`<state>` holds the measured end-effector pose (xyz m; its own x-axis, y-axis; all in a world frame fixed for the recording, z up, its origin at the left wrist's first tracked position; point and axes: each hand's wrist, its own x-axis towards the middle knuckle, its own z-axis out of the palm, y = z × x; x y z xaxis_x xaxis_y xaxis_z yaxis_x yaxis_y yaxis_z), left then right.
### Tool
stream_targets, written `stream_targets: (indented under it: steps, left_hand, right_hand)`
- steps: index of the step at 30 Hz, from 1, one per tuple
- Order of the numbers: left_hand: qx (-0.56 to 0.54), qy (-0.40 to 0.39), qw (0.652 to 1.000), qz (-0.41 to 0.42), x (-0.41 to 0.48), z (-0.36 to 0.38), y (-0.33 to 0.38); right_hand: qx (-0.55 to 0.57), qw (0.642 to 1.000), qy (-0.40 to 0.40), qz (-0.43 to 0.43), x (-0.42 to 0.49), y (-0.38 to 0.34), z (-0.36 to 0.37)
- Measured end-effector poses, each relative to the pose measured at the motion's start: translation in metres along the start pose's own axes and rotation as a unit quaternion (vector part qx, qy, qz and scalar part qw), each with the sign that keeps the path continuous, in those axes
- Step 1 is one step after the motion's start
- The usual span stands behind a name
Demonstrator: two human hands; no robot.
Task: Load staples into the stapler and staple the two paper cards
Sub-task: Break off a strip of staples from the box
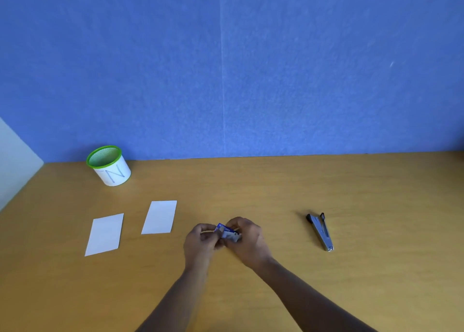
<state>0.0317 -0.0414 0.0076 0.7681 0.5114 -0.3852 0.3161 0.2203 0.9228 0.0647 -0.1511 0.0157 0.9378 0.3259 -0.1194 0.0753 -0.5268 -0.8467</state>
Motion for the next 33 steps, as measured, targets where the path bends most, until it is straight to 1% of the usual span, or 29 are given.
stream_targets:
  steps: [3,8,11,18,20,25,33]
  left_hand:
    - [-0.029,0.008,0.999,-0.01,-0.007,-0.005,-0.002]
    - [-0.095,0.025,0.994,-0.038,-0.015,-0.01,-0.003]
    - [-0.101,0.016,0.994,-0.042,-0.021,-0.013,-0.004]
    - [-0.097,0.008,0.994,-0.046,-0.027,-0.021,-0.01]
    - [-0.109,0.007,0.993,-0.044,-0.028,-0.023,-0.01]
    - [-0.116,0.025,0.992,-0.053,-0.03,-0.028,-0.011]
    - [-0.121,0.048,0.989,-0.073,-0.031,-0.03,-0.014]
  right_hand:
    - [0.036,0.999,0.0,0.007,-0.008,0.002,0.002]
    - [0.109,0.992,-0.025,0.058,-0.018,0.005,0.004]
    - [0.135,0.987,-0.022,0.081,-0.023,0.005,0.006]
    - [0.153,0.983,-0.037,0.093,-0.035,0.003,0.008]
    - [0.188,0.975,-0.041,0.107,-0.037,0.004,0.01]
    - [0.305,0.94,-0.053,0.143,-0.041,0.006,0.011]
    - [0.368,0.911,-0.065,0.177,-0.042,0.01,0.007]
